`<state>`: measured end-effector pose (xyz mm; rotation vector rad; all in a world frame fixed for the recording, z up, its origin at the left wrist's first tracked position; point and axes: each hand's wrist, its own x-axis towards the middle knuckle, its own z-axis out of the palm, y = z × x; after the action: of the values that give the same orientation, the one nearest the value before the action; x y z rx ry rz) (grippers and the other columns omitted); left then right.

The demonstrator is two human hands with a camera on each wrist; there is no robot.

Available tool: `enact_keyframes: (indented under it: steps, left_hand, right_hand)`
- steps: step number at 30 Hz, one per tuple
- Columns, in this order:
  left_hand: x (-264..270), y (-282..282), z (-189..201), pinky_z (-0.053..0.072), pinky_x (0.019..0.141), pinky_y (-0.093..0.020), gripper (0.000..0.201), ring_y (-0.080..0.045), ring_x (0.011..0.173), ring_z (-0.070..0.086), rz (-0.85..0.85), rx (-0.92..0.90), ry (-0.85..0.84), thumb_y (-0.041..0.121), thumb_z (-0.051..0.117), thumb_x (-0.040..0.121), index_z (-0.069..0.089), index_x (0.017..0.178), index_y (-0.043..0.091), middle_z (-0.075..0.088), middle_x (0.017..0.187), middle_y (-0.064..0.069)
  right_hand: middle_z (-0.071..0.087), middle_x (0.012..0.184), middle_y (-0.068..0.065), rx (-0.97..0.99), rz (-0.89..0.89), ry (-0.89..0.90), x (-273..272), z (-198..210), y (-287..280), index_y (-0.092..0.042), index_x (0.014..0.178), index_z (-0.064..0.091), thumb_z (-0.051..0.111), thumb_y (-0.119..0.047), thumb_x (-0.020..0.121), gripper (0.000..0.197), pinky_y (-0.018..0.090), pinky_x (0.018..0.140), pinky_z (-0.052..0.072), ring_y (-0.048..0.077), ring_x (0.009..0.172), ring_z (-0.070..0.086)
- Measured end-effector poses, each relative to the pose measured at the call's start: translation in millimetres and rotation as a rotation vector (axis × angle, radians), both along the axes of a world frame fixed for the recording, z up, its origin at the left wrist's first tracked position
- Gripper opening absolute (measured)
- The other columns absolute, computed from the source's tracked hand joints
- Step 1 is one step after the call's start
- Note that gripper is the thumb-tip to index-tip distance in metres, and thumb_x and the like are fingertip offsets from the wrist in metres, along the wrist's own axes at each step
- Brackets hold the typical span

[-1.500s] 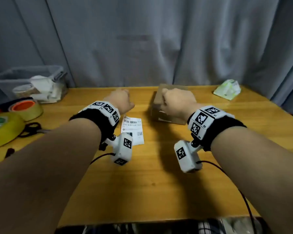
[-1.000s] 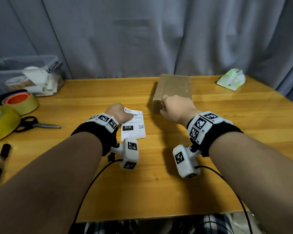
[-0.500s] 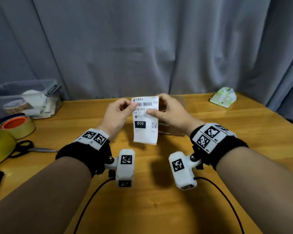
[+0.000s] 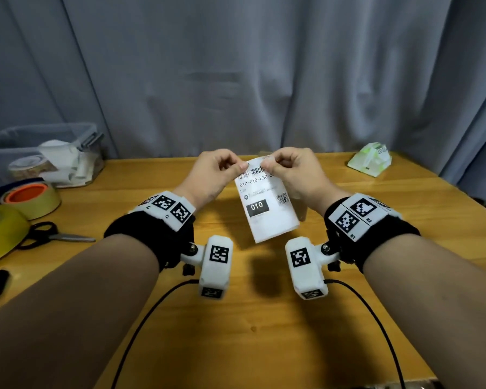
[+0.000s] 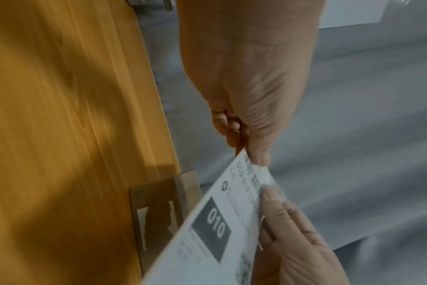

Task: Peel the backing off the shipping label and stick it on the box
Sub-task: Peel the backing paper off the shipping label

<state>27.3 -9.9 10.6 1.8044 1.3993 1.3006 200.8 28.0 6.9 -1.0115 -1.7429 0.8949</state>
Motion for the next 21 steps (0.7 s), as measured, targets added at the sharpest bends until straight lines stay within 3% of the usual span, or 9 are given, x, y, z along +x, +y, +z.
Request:
enact_keyframes:
  steps: [3,7,10,13,15,18,21]
  left_hand:
    - [2,-4,3,0.048,0.073,-0.025,0.010,-0.016,0.076,0.057,-0.027,-0.014,0.037,0.015,0.064,0.085,0.066,0.082,0.005,0.067,0.079,-0.007]
    - [0,-7,1,0.047,0.062,-0.008,0.011,0.005,0.062,0.058,-0.118,-0.081,-0.012,0.012,0.055,0.090,0.065,0.087,0.007,0.064,0.076,0.002]
    - [-7,-8,5,0.049,0.060,-0.010,0.011,0.002,0.060,0.056,-0.139,-0.135,-0.049,0.010,0.056,0.090,0.066,0.090,0.005,0.065,0.076,-0.001]
    - [-12,-8,8,0.048,0.057,-0.014,0.008,-0.006,0.058,0.053,-0.097,-0.131,-0.076,0.011,0.062,0.086,0.065,0.078,0.010,0.064,0.071,-0.003]
    - [-14,-7,8,0.046,0.054,-0.014,0.012,-0.005,0.055,0.052,-0.070,-0.122,-0.102,0.011,0.063,0.085,0.063,0.073,0.012,0.062,0.067,-0.003]
    - [-16,-4,5,0.044,0.050,-0.013,0.017,-0.004,0.051,0.050,-0.006,-0.104,-0.126,0.013,0.064,0.085,0.060,0.069,0.012,0.058,0.062,-0.002]
    - [-13,0,1,0.042,0.045,-0.012,0.025,0.001,0.040,0.046,0.173,0.006,-0.124,0.016,0.062,0.087,0.054,0.064,0.017,0.053,0.057,-0.001]
  right_hand:
    - [0.067,0.075,0.007,-0.019,-0.005,0.091,3,3,-4,-0.009,0.077,0.067,0.065,-0.008,0.085,0.008,0.037,0.074,0.054,0.021,0.076,0.063]
    - [0.067,0.075,0.001,0.041,-0.055,0.044,0,2,-7,-0.013,0.083,0.067,0.058,-0.013,0.091,0.011,0.029,0.066,0.052,0.015,0.071,0.063]
    - [0.064,0.076,-0.004,0.081,-0.095,-0.079,-3,1,-10,-0.016,0.084,0.061,0.051,-0.017,0.095,0.015,0.018,0.058,0.048,0.007,0.067,0.060]
    - [0.065,0.076,-0.004,0.160,-0.155,-0.116,-6,4,-9,-0.020,0.079,0.062,0.055,-0.019,0.093,0.015,0.030,0.066,0.052,0.014,0.071,0.061]
    - [0.067,0.073,-0.003,0.163,-0.195,-0.061,-8,7,-7,-0.021,0.074,0.066,0.063,-0.021,0.087,0.013,0.038,0.073,0.056,0.018,0.073,0.065]
    - [0.065,0.068,-0.006,0.147,-0.265,-0.033,-11,9,-5,-0.025,0.065,0.062,0.070,-0.026,0.080,0.017,0.040,0.075,0.056,0.018,0.071,0.065]
    - [0.057,0.069,-0.011,0.246,-0.434,-0.209,-13,6,-6,-0.026,0.070,0.051,0.069,-0.029,0.078,0.020,0.039,0.082,0.050,0.018,0.077,0.061]
